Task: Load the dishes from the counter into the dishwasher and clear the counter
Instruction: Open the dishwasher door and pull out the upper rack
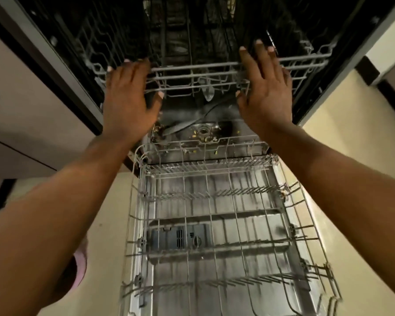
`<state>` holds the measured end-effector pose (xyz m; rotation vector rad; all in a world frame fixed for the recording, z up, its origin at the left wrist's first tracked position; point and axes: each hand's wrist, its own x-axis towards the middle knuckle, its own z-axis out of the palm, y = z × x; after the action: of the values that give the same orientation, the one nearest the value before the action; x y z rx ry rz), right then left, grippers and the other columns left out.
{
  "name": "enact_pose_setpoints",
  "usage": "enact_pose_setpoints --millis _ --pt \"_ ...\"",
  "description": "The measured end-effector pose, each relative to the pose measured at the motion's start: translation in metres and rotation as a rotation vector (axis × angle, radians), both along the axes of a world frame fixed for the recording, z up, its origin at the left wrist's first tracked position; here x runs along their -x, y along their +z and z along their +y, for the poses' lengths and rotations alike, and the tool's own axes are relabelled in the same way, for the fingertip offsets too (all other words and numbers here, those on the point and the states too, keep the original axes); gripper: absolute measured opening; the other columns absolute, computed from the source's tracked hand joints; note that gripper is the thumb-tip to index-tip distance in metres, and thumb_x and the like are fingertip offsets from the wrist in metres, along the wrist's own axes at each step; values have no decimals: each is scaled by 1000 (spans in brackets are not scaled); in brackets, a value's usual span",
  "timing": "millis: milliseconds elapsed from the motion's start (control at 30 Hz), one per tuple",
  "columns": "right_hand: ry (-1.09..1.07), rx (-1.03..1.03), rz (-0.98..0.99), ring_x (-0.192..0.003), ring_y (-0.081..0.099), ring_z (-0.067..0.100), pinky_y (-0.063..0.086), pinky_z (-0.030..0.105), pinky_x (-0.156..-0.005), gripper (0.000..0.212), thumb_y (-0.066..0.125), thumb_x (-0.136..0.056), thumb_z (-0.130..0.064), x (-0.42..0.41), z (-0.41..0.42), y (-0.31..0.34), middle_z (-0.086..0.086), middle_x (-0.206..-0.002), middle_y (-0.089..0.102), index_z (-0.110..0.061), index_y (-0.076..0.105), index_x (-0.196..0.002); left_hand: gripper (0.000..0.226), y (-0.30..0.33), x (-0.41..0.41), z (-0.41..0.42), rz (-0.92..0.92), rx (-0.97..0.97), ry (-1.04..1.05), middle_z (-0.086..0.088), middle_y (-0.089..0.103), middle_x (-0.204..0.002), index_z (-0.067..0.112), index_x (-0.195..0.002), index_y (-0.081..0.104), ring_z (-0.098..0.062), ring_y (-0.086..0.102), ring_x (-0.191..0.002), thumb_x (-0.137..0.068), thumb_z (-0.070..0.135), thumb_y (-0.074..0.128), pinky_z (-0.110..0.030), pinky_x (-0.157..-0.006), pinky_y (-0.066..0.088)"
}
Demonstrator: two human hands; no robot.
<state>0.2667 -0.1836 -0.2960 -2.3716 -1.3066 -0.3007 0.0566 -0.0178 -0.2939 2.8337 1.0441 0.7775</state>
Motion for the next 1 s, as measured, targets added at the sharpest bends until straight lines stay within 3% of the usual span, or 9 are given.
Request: enact_pose_setpoints --millis 100,267,400,600,667,800,1000 --pt "18 121 -122 -144 24 29 23 48 -114 62 53 -92 -23 -19 5 3 9 -149 37 -20 29 -149 47 2 1 11 23 -36 -30 -14 54 -130 10 -135 49 -33 44 -123 -95 36 49 -41 -107 31" --pt "-12 3 -153 -124 46 31 36 47 -101 35 49 -95 -20 1 -15 6 9 -127 55 -16 51 -130 21 6 7 -7 -92 53 -29 -9 64 -107 12 -112 62 -30 51 -103 -98 20 48 -35 -85 37" --pt "-31 -15 -88 -118 49 30 34 45 -105 31 52 -91 -16 38 -56 10 6 -116 57 -15 57 -122 13 15 36 -54 -124 166 -7 -5 66 -95 14 -99 66 -26 54 -89 -91 6 59 -34 -77 40" --pt "-23 310 19 -124 45 32 34 47 -110 63 63 -71 2 95 -142 43 9 -127 56 -11 54 -131 44 49 98 -134 101 468 21 -12 64 -117 9 -116 66 -33 54 -111 -78 -12 58 -45 -95 47" --pt "-17 370 80 -123 47 32 37 48 -107 63 61 -69 6 113 -166 53 10 -126 58 -10 55 -130 54 57 116 -157 151 555 20 -11 62 -123 11 -122 63 -31 51 -116 -77 -18 55 -46 -99 46" --pt "10 465 155 -113 56 32 48 46 -97 62 64 -65 9 142 -210 74 10 -118 63 -10 59 -124 64 74 145 -202 239 657 25 -6 56 -130 16 -132 56 -23 44 -123 -79 -21 50 -32 -103 39" --pt "34 492 194 -108 60 31 51 45 -91 59 65 -62 11 176 -266 78 9 -113 65 -9 64 -117 65 82 182 -253 318 774 2 -4 49 -138 17 -135 53 -21 39 -130 -80 -18 44 -34 -109 37"
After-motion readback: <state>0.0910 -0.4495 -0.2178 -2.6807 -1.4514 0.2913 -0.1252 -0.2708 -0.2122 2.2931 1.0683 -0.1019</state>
